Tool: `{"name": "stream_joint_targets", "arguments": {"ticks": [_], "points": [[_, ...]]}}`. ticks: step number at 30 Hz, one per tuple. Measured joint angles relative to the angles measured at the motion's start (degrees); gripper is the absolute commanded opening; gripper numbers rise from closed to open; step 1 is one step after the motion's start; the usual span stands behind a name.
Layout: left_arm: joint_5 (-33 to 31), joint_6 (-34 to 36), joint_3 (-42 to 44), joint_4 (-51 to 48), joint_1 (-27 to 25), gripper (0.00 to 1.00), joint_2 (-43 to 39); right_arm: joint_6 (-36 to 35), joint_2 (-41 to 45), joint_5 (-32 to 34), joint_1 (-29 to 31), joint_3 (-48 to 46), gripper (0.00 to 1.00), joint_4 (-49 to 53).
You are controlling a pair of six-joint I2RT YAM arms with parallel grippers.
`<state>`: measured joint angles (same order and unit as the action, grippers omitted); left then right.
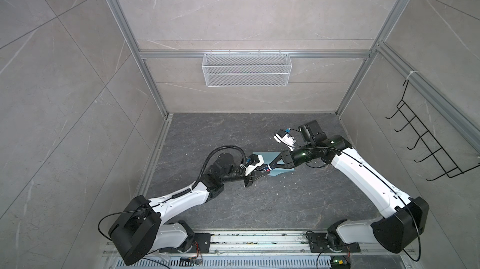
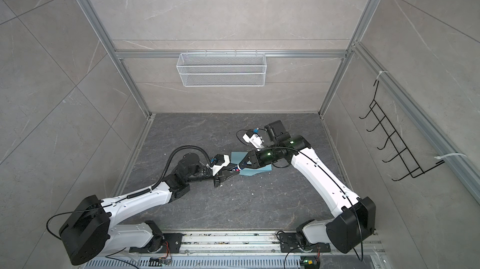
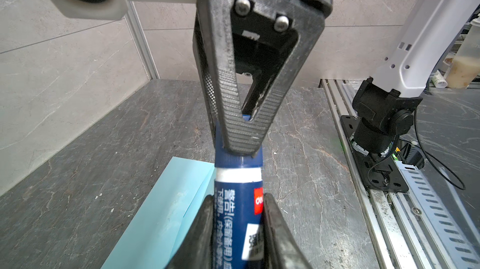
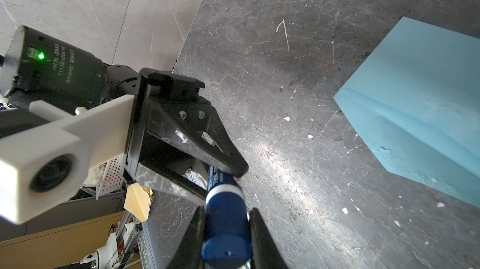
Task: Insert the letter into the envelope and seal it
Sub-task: 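Carry the cap away from the glue stick with the right gripper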
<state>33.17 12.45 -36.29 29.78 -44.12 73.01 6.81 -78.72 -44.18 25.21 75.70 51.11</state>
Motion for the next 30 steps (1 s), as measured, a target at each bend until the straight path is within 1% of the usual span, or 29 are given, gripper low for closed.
{"name": "stream_joint_targets", "arguments": {"ticks": [6, 9, 11, 14, 17, 20, 23, 26, 30], "points": [[-0.07, 0.07, 0.46, -0.59, 0.09, 0.00, -0.02, 0.00, 0.07, 0.31, -0.63, -0.07, 0.05, 0.22], [0.55, 0.68, 4.02, -7.76, 1.09, 0.00, 0.04, 0.00, 1.53, 4.59, -5.77, -0.04, 0.05, -1.18], [0.61, 0.87, 6.19, -12.41, 1.29, 0.00, 0.85, 0.00, 2.29, 6.54, -7.78, -0.02, 0.05, -1.81], [1.25, 0.90, 6.95, -16.28, 1.27, 0.00, 1.22, 0.00, 2.60, 7.56, -7.72, -0.02, 0.05, -2.12], [1.57, 0.90, 6.93, -16.52, 1.27, 0.00, 1.18, 0.00, 2.60, 9.01, -7.61, -0.02, 0.06, -2.10], [1.57, 0.79, 6.93, -16.50, 1.27, 0.00, 1.14, 0.02, 2.58, 12.28, -7.61, -0.02, 0.08, -2.05], [1.44, 0.46, 6.93, -16.48, 1.29, 0.00, 0.81, 0.02, 2.45, 17.97, -7.61, 0.00, 0.08, -2.03], [1.33, 0.11, 6.93, -16.48, 1.29, 0.00, 0.09, 0.28, 1.05, 25.33, -7.63, 0.22, 0.08, -1.77], [1.14, -0.33, 6.93, -16.46, 1.29, 0.00, -1.25, 0.81, -4.20, 35.23, -7.65, 1.38, 0.07, -1.62]]}}
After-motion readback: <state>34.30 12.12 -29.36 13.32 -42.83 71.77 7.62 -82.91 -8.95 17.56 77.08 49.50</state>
